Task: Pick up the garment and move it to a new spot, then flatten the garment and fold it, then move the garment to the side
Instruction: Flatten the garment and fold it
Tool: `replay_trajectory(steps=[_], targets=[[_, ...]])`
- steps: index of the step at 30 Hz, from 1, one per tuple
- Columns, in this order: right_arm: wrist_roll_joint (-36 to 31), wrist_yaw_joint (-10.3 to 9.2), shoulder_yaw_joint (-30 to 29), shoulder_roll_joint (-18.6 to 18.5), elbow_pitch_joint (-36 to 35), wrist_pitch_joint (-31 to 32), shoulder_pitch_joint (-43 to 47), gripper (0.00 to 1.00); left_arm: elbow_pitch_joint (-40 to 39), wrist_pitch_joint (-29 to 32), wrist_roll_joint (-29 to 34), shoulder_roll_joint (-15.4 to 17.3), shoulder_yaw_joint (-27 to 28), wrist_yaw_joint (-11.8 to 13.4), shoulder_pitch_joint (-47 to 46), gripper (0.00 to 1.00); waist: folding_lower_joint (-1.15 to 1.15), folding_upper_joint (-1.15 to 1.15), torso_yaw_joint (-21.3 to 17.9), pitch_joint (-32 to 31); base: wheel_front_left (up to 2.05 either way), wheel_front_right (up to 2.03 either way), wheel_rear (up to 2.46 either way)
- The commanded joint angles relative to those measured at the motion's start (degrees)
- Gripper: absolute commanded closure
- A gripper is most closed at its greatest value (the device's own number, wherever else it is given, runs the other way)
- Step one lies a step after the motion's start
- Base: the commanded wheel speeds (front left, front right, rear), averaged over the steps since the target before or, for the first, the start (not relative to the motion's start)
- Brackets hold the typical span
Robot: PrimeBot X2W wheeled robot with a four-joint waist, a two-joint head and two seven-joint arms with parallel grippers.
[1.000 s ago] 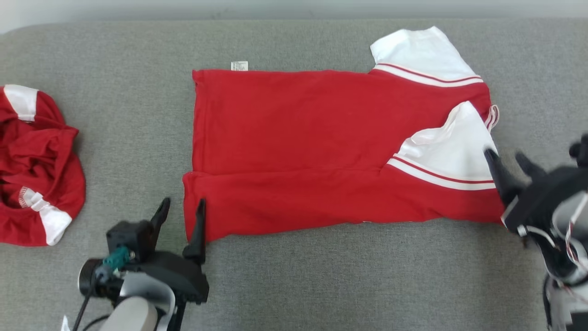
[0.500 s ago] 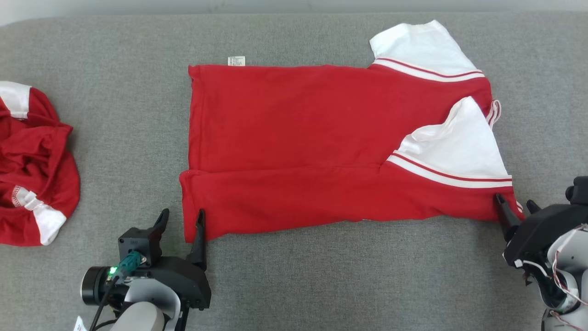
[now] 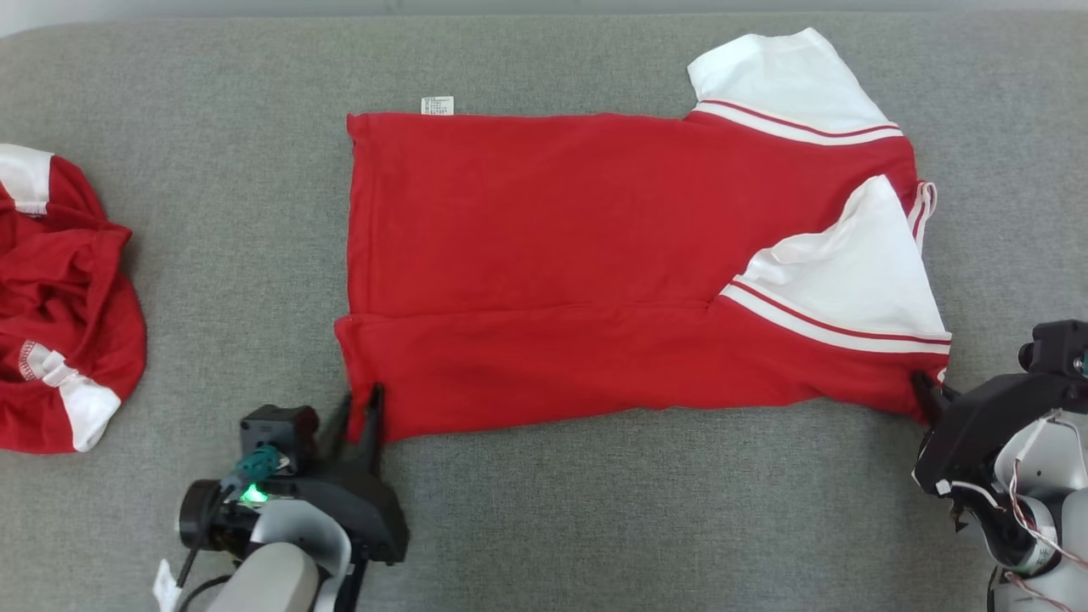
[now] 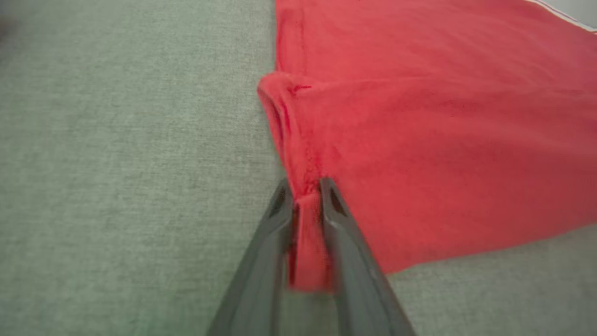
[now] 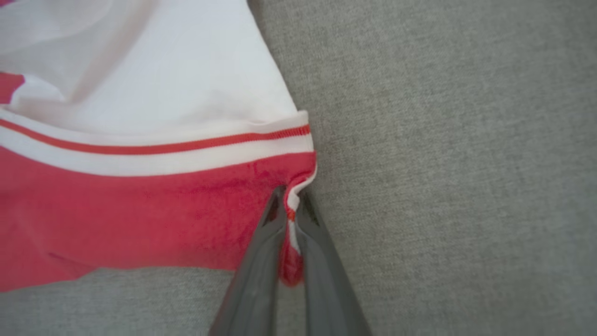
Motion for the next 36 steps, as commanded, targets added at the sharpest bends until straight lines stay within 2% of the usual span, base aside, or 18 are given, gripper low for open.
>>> replay_trajectory(steps=[1, 12, 19, 27, 28, 29, 30, 36], targets=[[1.3, 0.05, 0.2, 0.8, 0.3, 0.3, 2.9, 1.0, 2.1, 2.0, -0.8, -0.2, -1.0, -0.3, 2.7, 1.0, 0.01, 0.01, -0.3, -0.8, 0.0, 0.0, 0.0], [4.5, 0.04, -3.3, 1.5, -9.1, -0.9, 9.7, 1.0, -4.8, 2.7, -2.4, 2.2, -0.4, 1.0, 7.9, 1.0, 0.01, 0.01, -0.7, -4.0, 0.0, 0.0, 0.0], [4.9, 0.03, -5.6, 2.3, -9.8, -0.7, 14.7, 1.0, -10.0, 3.9, -2.8, 4.3, -0.3, 3.0, 13.3, 1.0, 0.01, 0.01, -0.9, -5.5, 0.0, 0.0, 0.0], [7.5, 0.03, -5.2, 2.5, -8.3, -1.4, 18.4, 1.0, -13.7, 4.9, -3.3, 5.2, -0.3, 4.7, 17.4, 1.0, 0.01, 0.01, -0.9, -6.8, 0.0, 0.0, 0.0], [7.7, 0.03, -5.1, 2.5, -8.2, -1.6, 18.7, 1.0, -14.1, 4.8, -3.4, 5.4, -0.2, 4.8, 17.6, 0.9, 0.01, 0.01, -0.9, -7.0, 0.0, 0.0, 0.0], [8.2, 0.03, -5.0, 2.5, -8.2, -1.8, 18.9, 1.0, -14.4, 4.6, -3.3, 5.6, -0.2, 4.8, 17.8, 0.98, 0.01, 0.01, -0.8, -7.1, 0.0, 0.0, 0.0], [8.9, 0.04, -5.1, 2.5, -8.7, -2.3, 19.0, 1.0, -15.1, 4.3, -3.6, 5.6, 0.1, 4.8, 18.0, 1.0, 0.01, 0.01, -0.8, -7.3, 0.0, 0.0, 0.0], [11.5, 0.04, -5.8, 2.5, -11.7, -3.4, 20.8, 1.0, -18.2, 4.7, -4.0, 6.6, 0.8, 5.7, 19.2, 1.0, 0.01, 0.01, -0.7, -8.2, 0.0, 0.0, 0.0]])
